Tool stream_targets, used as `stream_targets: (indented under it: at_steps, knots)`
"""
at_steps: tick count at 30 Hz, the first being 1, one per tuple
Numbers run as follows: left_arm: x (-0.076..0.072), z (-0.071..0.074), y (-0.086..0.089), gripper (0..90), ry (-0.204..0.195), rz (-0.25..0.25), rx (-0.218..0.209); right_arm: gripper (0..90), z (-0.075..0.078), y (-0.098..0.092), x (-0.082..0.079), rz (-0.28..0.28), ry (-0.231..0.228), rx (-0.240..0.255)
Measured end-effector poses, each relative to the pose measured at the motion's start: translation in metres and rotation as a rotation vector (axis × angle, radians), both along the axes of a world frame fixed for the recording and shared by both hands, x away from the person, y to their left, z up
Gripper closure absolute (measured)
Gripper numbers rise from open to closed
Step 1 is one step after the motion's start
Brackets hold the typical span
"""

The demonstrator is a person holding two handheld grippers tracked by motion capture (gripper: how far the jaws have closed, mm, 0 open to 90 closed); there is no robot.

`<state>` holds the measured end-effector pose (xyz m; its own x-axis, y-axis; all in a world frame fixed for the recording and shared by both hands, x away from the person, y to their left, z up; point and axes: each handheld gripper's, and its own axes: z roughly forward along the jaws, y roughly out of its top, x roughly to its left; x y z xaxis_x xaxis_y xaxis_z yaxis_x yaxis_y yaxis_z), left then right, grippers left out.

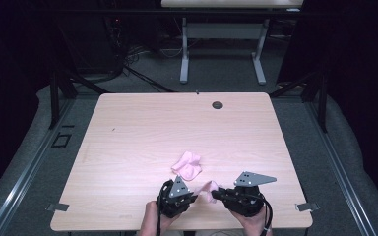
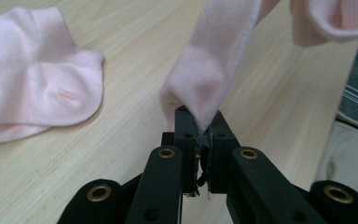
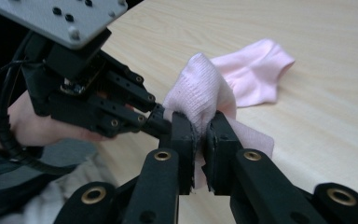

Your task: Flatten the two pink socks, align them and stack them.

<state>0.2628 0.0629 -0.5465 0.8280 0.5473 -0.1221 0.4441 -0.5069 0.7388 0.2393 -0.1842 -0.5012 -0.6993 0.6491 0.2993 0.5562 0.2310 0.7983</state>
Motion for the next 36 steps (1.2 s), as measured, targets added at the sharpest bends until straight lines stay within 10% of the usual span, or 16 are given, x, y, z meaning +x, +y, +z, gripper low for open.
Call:
stream_targets:
  at_steps: [5,10,17,28,36]
  knots:
    - [0.002,0.015,0.017,86.2,0.231,-0.061,0.036,83.3,-0.014,-0.012,0.005,0.033,0.182,0.101]
    - [0.013,0.011,0.024,81.8,0.337,-0.079,0.084,82.4,-0.038,-0.018,0.021,0.032,0.359,0.117]
    - [0.044,-0.001,0.030,66.5,0.259,0.092,0.126,79.1,-0.054,-0.008,0.047,-0.095,0.301,-0.115]
    - [0.057,-0.009,0.030,48.6,0.223,0.162,0.064,40.6,-0.050,-0.005,0.056,-0.165,0.208,-0.273]
    - [0.065,-0.011,0.016,62.2,0.203,0.157,0.096,56.3,-0.049,-0.003,0.053,-0.183,0.152,-0.357]
